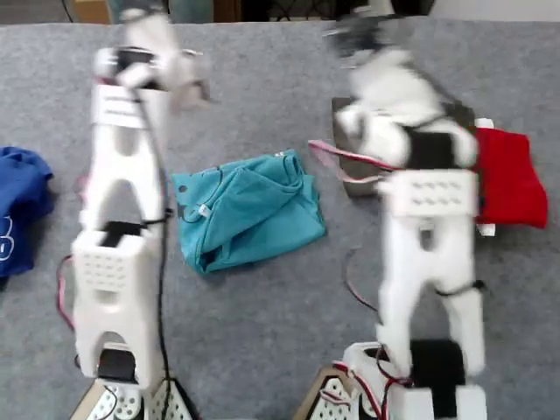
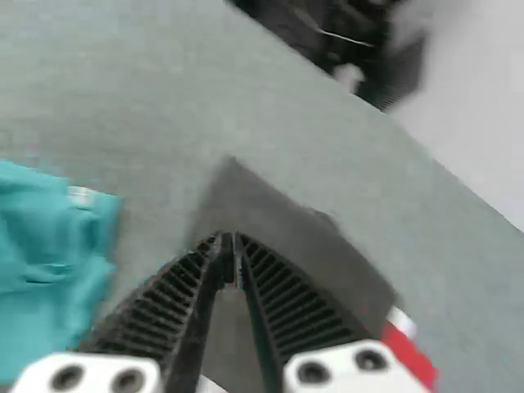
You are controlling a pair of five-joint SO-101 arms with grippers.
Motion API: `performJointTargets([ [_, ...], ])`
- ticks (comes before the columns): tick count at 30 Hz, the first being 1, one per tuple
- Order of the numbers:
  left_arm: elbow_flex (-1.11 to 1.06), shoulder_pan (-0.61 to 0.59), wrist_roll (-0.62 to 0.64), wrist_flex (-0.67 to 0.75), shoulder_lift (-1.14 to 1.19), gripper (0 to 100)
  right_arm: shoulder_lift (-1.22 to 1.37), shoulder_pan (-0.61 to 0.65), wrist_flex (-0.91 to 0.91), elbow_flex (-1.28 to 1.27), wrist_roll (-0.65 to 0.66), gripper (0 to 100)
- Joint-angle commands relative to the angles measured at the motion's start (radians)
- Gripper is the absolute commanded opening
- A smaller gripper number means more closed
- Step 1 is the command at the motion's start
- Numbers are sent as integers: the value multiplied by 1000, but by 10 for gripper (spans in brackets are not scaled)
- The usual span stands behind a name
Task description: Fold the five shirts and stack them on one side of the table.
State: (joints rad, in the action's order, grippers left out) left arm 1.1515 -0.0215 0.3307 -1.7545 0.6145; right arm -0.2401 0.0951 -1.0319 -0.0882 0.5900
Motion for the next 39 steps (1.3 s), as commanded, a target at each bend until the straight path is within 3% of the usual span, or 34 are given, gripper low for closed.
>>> performJointTargets([
  [1,-64,-173,-110,-8,-74,27,180,167,25,73,-83,15],
  [4,-266,-277,-230,-8,-126,28,392,253,11,209,-166,15],
  [8,-618,-348,-265,20,-249,29,651,341,-117,453,-167,15],
  [14,-1170,-351,-318,315,-517,29,970,411,-331,878,-169,15],
  [19,-1515,-354,-259,594,-632,29,1185,442,-503,1222,-169,15],
  [27,-1761,-349,-133,924,-632,29,1420,442,-738,1616,-184,15],
  [31,-1791,-351,-61,954,-632,29,1406,431,-736,1630,-273,15],
  [39,-1813,-355,-49,957,-632,29,1369,425,-736,1446,-281,15],
])
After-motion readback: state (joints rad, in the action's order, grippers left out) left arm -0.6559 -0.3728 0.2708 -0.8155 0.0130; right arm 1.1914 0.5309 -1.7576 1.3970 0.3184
